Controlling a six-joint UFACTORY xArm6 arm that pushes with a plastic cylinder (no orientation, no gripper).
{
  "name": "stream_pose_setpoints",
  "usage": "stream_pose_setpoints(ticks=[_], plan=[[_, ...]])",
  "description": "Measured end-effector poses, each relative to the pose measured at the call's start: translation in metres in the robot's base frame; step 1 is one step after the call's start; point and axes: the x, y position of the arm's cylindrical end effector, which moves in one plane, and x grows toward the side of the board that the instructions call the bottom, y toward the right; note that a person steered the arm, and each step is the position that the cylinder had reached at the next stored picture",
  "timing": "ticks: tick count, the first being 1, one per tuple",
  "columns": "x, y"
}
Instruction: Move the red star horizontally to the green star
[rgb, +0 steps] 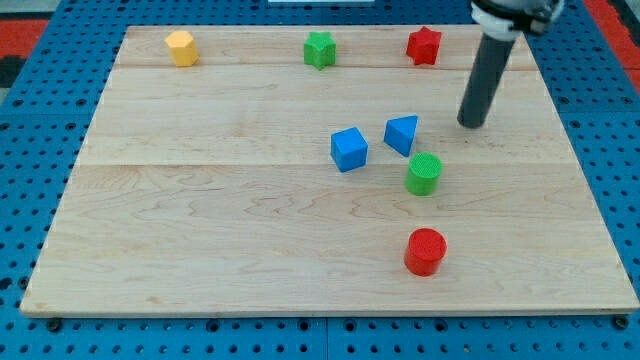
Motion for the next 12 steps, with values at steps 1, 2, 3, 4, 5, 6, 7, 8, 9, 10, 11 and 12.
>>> stream_pose_setpoints(ticks=[1, 2, 3, 4, 5, 6, 7, 8, 9, 10, 11, 12], plan=[[0.051, 0.021], [0.083, 0.019], [0.085, -0.07], [0.085, -0.153], [0.085, -0.128], [0.076, -0.049], [0.06, 0.018], [0.054, 0.03], [0.054, 0.03], [0.054, 0.026], [0.054, -0.01], [0.059, -0.072]])
